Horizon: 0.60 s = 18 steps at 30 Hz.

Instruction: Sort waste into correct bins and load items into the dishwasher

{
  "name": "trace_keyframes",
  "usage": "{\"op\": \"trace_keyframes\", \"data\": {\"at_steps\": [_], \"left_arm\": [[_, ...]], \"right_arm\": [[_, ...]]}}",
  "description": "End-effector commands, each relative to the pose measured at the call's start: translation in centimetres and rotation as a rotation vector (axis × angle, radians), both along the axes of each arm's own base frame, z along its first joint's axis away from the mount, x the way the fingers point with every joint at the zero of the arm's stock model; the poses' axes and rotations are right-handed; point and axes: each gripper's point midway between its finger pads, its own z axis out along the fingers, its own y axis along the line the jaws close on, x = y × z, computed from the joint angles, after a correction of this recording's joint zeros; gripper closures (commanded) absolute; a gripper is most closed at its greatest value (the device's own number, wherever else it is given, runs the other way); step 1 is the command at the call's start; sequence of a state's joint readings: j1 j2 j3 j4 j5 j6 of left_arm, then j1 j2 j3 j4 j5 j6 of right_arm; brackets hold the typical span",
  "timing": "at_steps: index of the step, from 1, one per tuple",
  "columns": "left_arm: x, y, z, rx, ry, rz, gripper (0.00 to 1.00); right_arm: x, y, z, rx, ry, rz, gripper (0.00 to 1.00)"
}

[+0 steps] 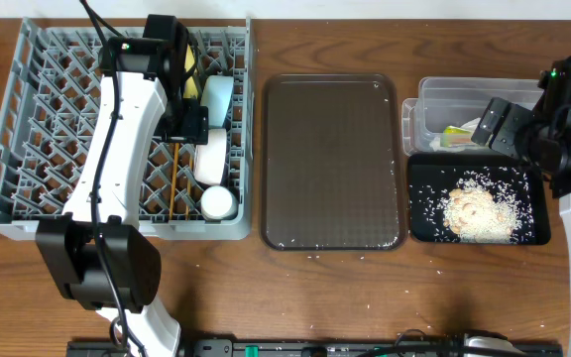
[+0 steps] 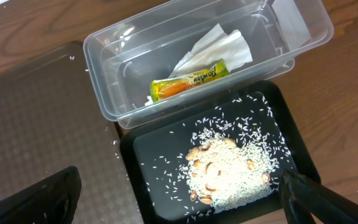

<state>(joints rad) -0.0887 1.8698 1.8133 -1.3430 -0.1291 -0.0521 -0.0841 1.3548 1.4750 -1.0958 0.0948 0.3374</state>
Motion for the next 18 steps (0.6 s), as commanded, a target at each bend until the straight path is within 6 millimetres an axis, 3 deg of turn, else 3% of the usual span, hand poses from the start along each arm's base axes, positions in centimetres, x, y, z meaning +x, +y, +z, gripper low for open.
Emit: {"op": "trace_keyframes", "data": {"at_steps": [1, 5, 7, 10, 15, 18], "left_arm": [[0.2, -0.3, 1.5, -0.022, -0.046, 0.014, 0.09], [0.1, -0.3, 1.5, -0.022, -0.046, 0.015, 0.09], [-0.1, -0.3, 2.6, -0.026, -0.077, 0.014, 0.08], [-0.3, -0.3, 5.4, -0.042, -0.188, 0.042, 0.08], [0.3, -0.2, 11.9, -0.081, -0.538, 0.044, 0.08], [-0.7, 0.7, 13.9, -0.091, -0.701, 0.062, 0.08]], "right_arm": [[0.0, -0.5, -0.1, -0.003, 0.002, -0.027, 0.01], [0.0, -0.5, -0.1, -0.003, 0.002, -0.027, 0.01], [0.0, -0.5, -0.1, -0.003, 0.002, -0.027, 0.01], [0.0, -0.5, -0.1, -0.003, 0.002, -0.027, 0.01], [0.0, -0.5, -0.1, -0.003, 0.002, -0.027, 0.01], [0.0, -0.5, -0.1, -0.003, 0.002, -0.027, 0.01]]}}
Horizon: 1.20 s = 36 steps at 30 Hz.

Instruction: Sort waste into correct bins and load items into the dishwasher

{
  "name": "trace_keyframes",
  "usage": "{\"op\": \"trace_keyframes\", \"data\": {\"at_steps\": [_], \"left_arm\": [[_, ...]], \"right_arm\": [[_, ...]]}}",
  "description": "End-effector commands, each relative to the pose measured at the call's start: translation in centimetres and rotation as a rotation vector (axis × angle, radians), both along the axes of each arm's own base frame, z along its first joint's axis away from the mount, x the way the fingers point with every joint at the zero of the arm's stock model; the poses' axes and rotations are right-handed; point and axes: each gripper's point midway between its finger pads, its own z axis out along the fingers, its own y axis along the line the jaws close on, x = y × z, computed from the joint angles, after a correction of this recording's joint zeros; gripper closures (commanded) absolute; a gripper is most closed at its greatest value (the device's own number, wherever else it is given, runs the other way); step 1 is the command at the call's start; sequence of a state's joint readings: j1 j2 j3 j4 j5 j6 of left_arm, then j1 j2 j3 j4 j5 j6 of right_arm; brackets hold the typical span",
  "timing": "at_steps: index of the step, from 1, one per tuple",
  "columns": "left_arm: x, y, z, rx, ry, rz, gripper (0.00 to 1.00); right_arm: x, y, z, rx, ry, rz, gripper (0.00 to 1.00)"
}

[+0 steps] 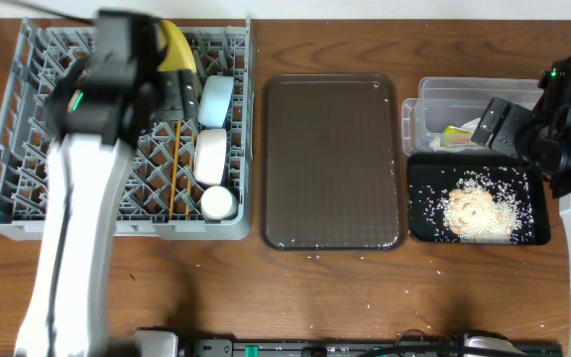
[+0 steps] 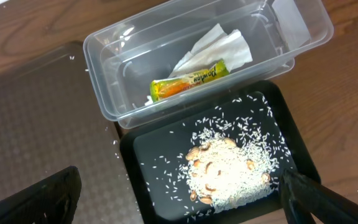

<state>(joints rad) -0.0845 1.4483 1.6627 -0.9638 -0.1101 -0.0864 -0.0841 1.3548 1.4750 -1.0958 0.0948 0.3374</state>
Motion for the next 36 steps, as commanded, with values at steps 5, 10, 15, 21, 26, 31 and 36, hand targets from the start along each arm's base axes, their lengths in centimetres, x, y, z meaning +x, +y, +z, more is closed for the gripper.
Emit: {"op": "trace_keyframes", "data": {"at_steps": [5, 10, 15, 21, 26, 31, 36], "left_arm": [[-5.5, 3.1, 0.4, -0.02, -0.215, 0.094, 0.08], [-9.5, 4.8, -1.9, -0.017, -0.343, 0.149, 0.08], [-12.3, 5.3, -4.9, -0.014, -0.466, 0.174, 0.08], [-14.2, 5.2, -7.7, -0.013, -0.582, 0.174, 0.08], [-14.7, 5.2, -8.6, -0.013, -0.654, 0.173, 0.07], [-14.5, 5.2, -9.4, -0.014, -0.704, 0.171, 0.07], [-14.6, 5.5, -10.0, -0.009, -0.724, 0.183, 0.07]], "right_arm": [[0.0, -0.5, -0.1, -0.003, 0.002, -0.027, 0.01], [0.0, -0.5, -0.1, -0.003, 0.002, -0.027, 0.01], [0.0, -0.5, -0.1, -0.003, 0.002, -0.027, 0.01], [0.0, -0.5, -0.1, -0.003, 0.002, -0.027, 0.01], [0.0, -0.5, -0.1, -0.003, 0.002, -0.027, 0.01], [0.0, -0.5, -0.1, -0.003, 0.002, -0.027, 0.01], [0.0, -0.5, -0.1, -0.003, 0.002, -0.027, 0.01]]}}
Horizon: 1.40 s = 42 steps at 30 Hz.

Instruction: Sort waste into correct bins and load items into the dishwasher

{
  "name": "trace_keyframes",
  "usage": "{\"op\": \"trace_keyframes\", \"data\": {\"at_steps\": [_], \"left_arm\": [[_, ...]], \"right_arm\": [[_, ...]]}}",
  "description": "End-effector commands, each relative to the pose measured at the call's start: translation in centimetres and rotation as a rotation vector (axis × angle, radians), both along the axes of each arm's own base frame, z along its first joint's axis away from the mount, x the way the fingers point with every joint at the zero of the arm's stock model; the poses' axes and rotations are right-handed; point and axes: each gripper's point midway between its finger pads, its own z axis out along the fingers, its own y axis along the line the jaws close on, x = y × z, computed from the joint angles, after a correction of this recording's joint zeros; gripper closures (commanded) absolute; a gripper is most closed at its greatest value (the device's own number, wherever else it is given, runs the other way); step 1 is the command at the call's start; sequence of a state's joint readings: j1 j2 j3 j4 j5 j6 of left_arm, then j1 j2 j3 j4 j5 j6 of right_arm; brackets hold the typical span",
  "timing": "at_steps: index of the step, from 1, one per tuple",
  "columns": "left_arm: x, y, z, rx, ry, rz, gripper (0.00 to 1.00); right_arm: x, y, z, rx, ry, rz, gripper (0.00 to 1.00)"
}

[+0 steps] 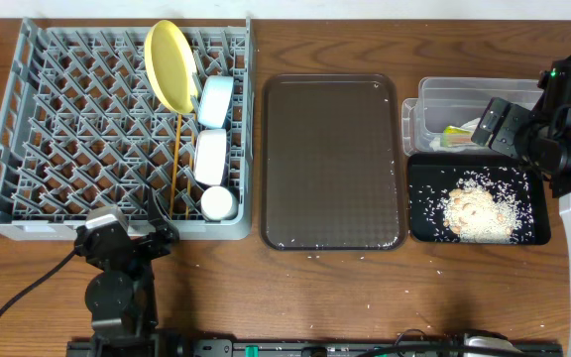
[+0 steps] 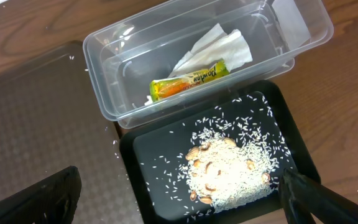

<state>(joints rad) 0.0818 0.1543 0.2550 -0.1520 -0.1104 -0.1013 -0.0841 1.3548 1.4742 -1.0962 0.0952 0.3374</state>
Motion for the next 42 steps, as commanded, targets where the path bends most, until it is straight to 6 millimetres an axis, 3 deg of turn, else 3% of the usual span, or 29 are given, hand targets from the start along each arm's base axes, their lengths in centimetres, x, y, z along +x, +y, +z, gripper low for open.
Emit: {"op": "trace_keyframes", "data": {"at_steps": [1, 21, 42], "left_arm": [[-0.3, 0.5, 0.0, 0.002, -0.028, 0.021, 0.07], [-0.5, 0.6, -1.4, 0.01, -0.085, 0.03, 0.07], [0.5, 0.6, -4.7, -0.007, -0.074, 0.025, 0.07]], "right_arm": [[0.0, -0.5, 0.0, -0.003, 0.001, -0.026, 0.01], [0.0, -0.5, 0.0, -0.003, 0.001, -0.026, 0.01], [0.0, -0.5, 0.0, -0.003, 0.001, -0.026, 0.01]]}}
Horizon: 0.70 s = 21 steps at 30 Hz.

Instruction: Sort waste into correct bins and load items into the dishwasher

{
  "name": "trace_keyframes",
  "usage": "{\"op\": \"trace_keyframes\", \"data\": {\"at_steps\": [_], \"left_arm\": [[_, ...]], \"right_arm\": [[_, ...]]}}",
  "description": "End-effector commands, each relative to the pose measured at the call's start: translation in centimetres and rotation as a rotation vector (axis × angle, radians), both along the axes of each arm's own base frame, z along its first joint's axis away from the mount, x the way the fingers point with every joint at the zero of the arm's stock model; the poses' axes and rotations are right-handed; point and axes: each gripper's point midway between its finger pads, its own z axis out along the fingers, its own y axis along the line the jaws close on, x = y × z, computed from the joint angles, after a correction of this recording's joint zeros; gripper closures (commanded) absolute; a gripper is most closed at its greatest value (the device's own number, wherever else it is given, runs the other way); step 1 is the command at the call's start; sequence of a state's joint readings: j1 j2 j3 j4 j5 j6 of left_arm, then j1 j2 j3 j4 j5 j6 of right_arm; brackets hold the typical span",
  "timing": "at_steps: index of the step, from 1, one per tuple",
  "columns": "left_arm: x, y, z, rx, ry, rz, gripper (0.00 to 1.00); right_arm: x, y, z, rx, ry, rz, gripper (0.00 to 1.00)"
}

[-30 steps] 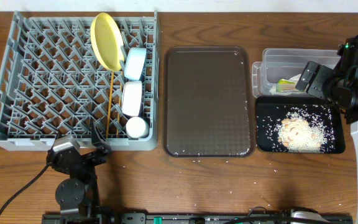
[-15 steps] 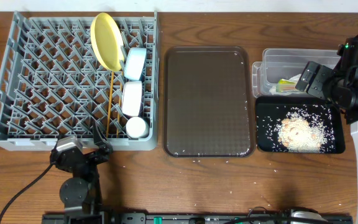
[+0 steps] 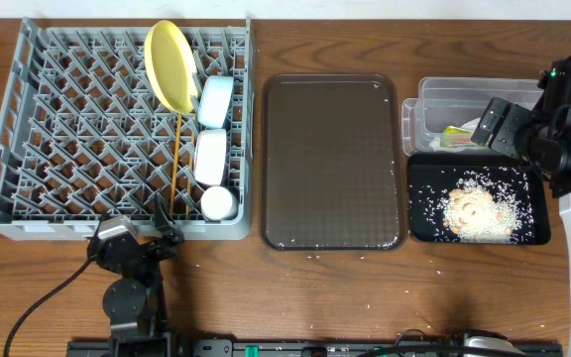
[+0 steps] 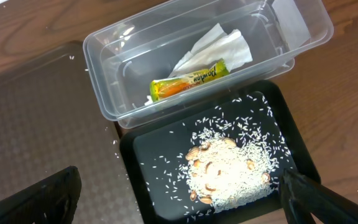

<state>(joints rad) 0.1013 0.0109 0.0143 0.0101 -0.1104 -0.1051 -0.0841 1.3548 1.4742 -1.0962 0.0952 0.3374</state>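
The grey dish rack (image 3: pixel 28 149) at the left holds an upright yellow plate (image 3: pixel 170 64), three white cups (image 3: pixel 211 156) in a column and a thin wooden stick (image 3: pixel 174 164). My left gripper (image 3: pixel 163 234) sits folded back at the near table edge, just in front of the rack; its jaws are too small to read. My right gripper (image 4: pixel 179 199) hangs open and empty over the black bin (image 4: pixel 148 155) of rice and nuts (image 4: pixel 229 171). The clear bin (image 4: pixel 104 93) holds a yellow-orange wrapper (image 4: pixel 190 79) and a white napkin (image 4: pixel 219 43).
A brown serving tray (image 3: pixel 331 159) lies between the rack and the two bins. A few rice grains are scattered on the wooden table near the tray's front edge. The right arm's body stands at the far right.
The folded left arm has shifted slightly at the near table edge. The plate, cups, bins and right gripper are unchanged.
My left arm first reached over the rack with its gripper at the yellow plate near the back. Then it was raised and blurred, the plate standing in the rack. Later it was folded at the near table edge, where it stays. The right gripper stayed open over the bins.
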Motion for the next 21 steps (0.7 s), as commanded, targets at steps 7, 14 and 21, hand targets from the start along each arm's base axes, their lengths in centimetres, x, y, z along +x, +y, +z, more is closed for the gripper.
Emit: {"op": "trace_keyframes", "data": {"at_steps": [7, 14, 21], "left_arm": [[-0.2, -0.1, -2.1, -0.02, 0.073, -0.003, 0.07], [-0.1, -0.3, -2.2, -0.022, 0.077, -0.017, 0.07], [-0.1, -0.3, -2.2, -0.022, 0.077, -0.017, 0.07]], "right_arm": [[0.0, -0.5, 0.0, -0.003, 0.001, -0.026, 0.01], [0.0, -0.5, 0.0, -0.003, 0.001, -0.026, 0.01], [0.0, -0.5, 0.0, -0.003, 0.001, -0.026, 0.01]]}}
